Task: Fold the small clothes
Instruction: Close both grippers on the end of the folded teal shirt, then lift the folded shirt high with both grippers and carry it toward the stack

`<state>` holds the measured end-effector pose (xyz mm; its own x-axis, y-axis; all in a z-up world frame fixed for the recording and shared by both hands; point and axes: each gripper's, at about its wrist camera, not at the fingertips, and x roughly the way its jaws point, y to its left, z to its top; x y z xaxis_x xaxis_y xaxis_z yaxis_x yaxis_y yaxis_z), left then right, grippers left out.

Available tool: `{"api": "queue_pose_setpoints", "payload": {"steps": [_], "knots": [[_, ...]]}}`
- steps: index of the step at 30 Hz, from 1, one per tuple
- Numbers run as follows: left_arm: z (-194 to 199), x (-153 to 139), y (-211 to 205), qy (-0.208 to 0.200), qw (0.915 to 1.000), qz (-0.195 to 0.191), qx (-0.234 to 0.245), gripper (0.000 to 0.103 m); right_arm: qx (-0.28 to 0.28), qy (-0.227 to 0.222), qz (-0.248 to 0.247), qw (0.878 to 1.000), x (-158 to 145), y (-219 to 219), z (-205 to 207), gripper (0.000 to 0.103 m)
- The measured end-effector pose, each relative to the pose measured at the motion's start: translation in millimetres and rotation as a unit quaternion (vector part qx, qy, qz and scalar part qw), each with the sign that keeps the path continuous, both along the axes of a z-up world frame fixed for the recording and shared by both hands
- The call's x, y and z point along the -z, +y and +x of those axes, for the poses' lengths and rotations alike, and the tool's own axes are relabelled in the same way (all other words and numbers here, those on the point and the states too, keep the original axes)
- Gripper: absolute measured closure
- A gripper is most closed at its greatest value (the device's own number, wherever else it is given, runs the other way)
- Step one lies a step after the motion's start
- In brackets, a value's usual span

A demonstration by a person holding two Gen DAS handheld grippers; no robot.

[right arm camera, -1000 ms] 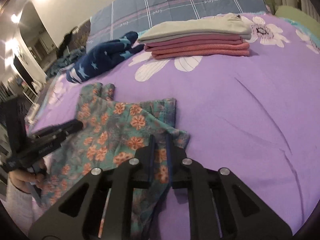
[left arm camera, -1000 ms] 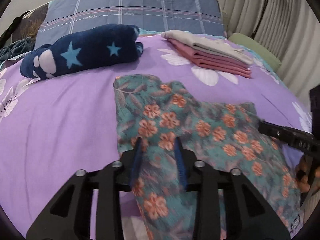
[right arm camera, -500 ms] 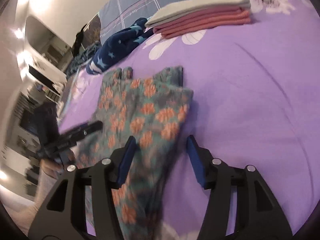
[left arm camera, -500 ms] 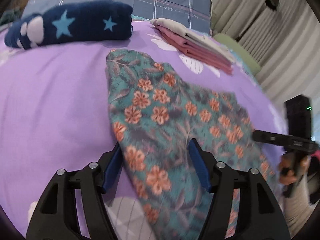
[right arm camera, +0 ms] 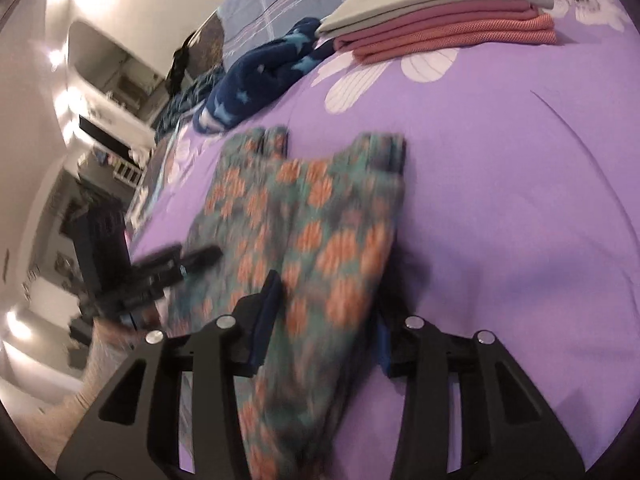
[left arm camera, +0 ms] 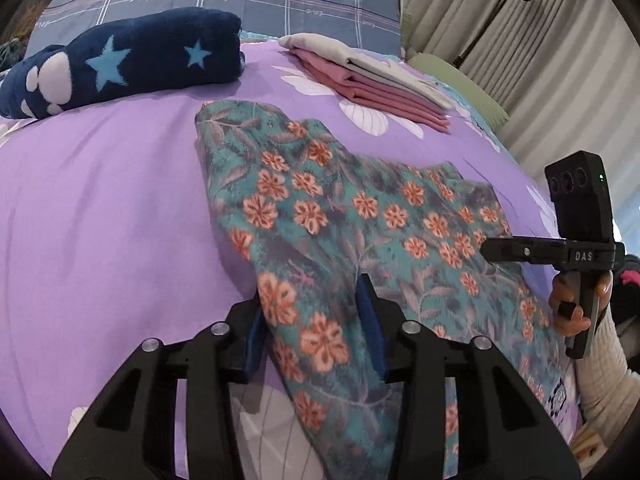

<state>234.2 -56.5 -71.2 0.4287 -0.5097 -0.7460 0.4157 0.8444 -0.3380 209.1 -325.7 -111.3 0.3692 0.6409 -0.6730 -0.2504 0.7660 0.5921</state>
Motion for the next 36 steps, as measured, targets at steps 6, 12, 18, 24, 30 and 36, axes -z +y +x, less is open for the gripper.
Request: {"api": "queue_pose_setpoints", "payload": {"steps": [6,12,18,24,30,36], "knots": [[27,5,-17,-0.005,0.9999,0.001,-0.009,0.061,0.01,-0.006,-0.012,1.0,6,15,22,0.065],[7,-15,-33,-0.062,0.9962,0.06,0.004,0.084,0.009,-0.089,-0.107,0.99,-22,38,-2,0.082],[-33,-70,-47,-0.163,0.9825,0.089,0.009,0.087,0.029,-0.207,-0.154,0.966,-80,48,-58,0.082],[-82,-128,-56,-0.255,0.962,0.097,0.01,0.087,0.065,-0.286,-0.159,0.943,-127,38,-115,0.082],[-110,-169,-75,-0.316,0.9428,0.101,0.03,0.087,0.11,-0.337,-0.155,0.922,-164,18,-148,0.083],[-100,-220,-120,-0.383,0.9133,0.129,0.051,0.088,0.148,-0.369,-0.174,0.901,-204,-7,-140,0.083]]}}
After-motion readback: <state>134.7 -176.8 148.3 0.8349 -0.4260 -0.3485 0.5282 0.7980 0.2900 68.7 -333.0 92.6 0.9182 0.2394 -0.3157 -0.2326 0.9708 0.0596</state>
